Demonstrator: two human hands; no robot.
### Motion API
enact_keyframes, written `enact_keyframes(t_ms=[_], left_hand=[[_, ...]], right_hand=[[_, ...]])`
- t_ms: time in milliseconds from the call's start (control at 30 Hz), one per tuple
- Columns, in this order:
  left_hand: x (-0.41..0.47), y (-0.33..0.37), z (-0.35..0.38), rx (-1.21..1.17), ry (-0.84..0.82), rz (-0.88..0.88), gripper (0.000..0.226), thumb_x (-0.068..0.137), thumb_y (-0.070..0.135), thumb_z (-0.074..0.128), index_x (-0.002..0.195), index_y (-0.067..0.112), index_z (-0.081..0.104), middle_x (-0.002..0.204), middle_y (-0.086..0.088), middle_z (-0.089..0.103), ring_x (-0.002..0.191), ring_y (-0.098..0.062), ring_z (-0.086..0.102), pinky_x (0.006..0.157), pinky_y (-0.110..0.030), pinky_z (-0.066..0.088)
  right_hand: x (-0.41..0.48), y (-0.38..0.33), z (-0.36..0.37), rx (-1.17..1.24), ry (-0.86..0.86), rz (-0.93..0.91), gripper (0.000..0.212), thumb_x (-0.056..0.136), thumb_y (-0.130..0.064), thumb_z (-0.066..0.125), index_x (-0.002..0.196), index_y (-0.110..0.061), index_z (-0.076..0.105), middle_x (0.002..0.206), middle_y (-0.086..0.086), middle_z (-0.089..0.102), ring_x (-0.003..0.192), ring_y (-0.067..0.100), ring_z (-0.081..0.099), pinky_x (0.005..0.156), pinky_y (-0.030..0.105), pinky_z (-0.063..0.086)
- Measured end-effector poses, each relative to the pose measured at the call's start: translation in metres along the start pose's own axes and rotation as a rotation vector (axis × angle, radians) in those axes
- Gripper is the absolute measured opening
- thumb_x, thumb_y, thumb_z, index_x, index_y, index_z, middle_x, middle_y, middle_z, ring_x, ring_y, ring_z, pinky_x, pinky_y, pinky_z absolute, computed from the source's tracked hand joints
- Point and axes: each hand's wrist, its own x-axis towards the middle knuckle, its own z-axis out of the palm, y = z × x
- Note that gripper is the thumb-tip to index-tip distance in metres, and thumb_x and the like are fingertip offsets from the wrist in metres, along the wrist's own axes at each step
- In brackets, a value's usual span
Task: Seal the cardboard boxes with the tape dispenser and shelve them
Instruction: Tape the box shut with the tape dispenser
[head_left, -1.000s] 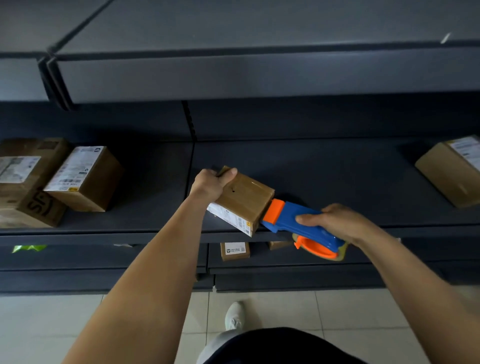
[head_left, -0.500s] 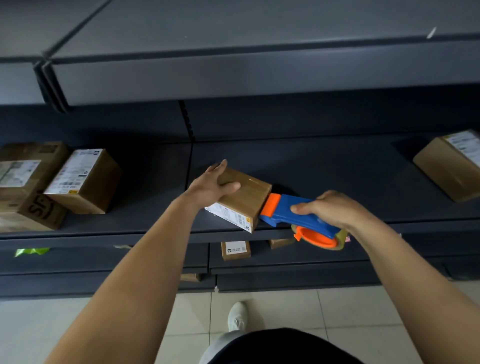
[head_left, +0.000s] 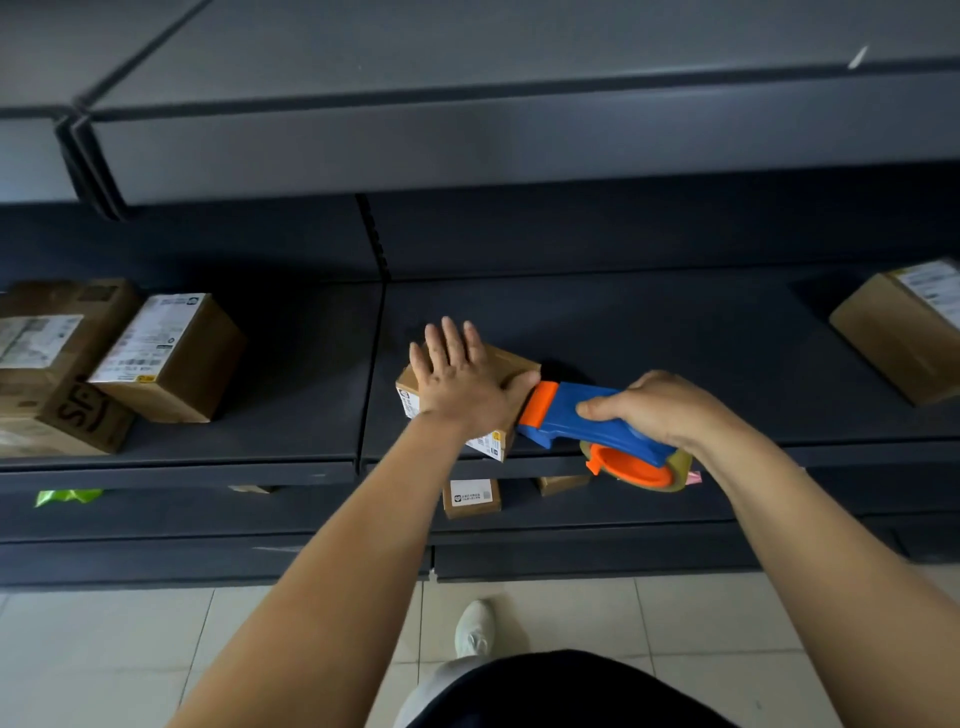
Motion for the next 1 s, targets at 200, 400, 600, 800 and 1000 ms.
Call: enact_keyframes(t_ms=[200, 400, 600, 800, 1000], left_hand=[[0.004, 0.005, -0.003, -0.014, -0.013, -0.006, 0.122, 0.073, 0.087, 0.031, 0.150, 0.002, -0.011, 0.157, -0.021, -0.017, 0.143, -0.036, -0.021, 0.115, -0.053, -0.010], [0.012, 0.000, -0.019, -0.220, 0.048, -0.011, 0.100, 0.076, 0.072, 0.055, 0.147, 0.007, 0.027, 0.157, -0.021, 0.013, 0.145, -0.041, 0.001, 0.118, -0.054, 0.003], [0.013, -0.020, -0.049, -0.867, 0.126, 0.003, 0.030, 0.071, 0.047, 0.074, 0.072, 0.019, 0.061, 0.082, -0.003, 0.061, 0.078, -0.015, 0.057, 0.076, -0.033, 0.047], [0.015, -0.031, -0.033, -1.179, 0.113, -0.106, 0.023, 0.095, 0.005, 0.051, 0.107, 0.006, 0.070, 0.094, -0.012, 0.068, 0.079, -0.019, 0.061, 0.069, -0.028, 0.050], [0.013, -0.027, -0.035, -1.235, -0.211, -0.061, 0.038, 0.095, 0.049, 0.050, 0.110, 0.018, 0.067, 0.093, -0.006, 0.073, 0.078, -0.020, 0.070, 0.071, -0.032, 0.055]], right_hand=[[0.003, -0.002, -0.001, -0.048, 0.000, -0.028, 0.046, 0.076, -0.058, 0.068, 0.069, -0.014, 0.058, 0.061, 0.001, 0.058, 0.054, 0.017, 0.054, 0.052, 0.027, 0.036], [0.000, -0.026, -0.021, -0.175, 0.062, -0.122, 0.049, 0.073, -0.059, 0.068, 0.067, -0.013, 0.051, 0.064, 0.002, 0.052, 0.056, 0.018, 0.049, 0.053, 0.029, 0.031], [-0.006, -0.054, -0.042, -0.124, 0.089, -0.196, 0.051, 0.072, -0.057, 0.072, 0.061, -0.012, 0.049, 0.058, 0.003, 0.047, 0.052, 0.019, 0.042, 0.054, 0.030, 0.028], [-0.004, -0.081, -0.051, -0.103, 0.081, -0.243, 0.052, 0.071, -0.060, 0.071, 0.088, -0.011, 0.065, 0.079, 0.005, 0.064, 0.065, 0.019, 0.057, 0.056, 0.029, 0.037], [-0.002, -0.079, -0.052, -0.050, 0.054, -0.204, 0.047, 0.072, -0.058, 0.071, 0.078, -0.012, 0.066, 0.073, 0.005, 0.066, 0.062, 0.019, 0.057, 0.063, 0.031, 0.039]])
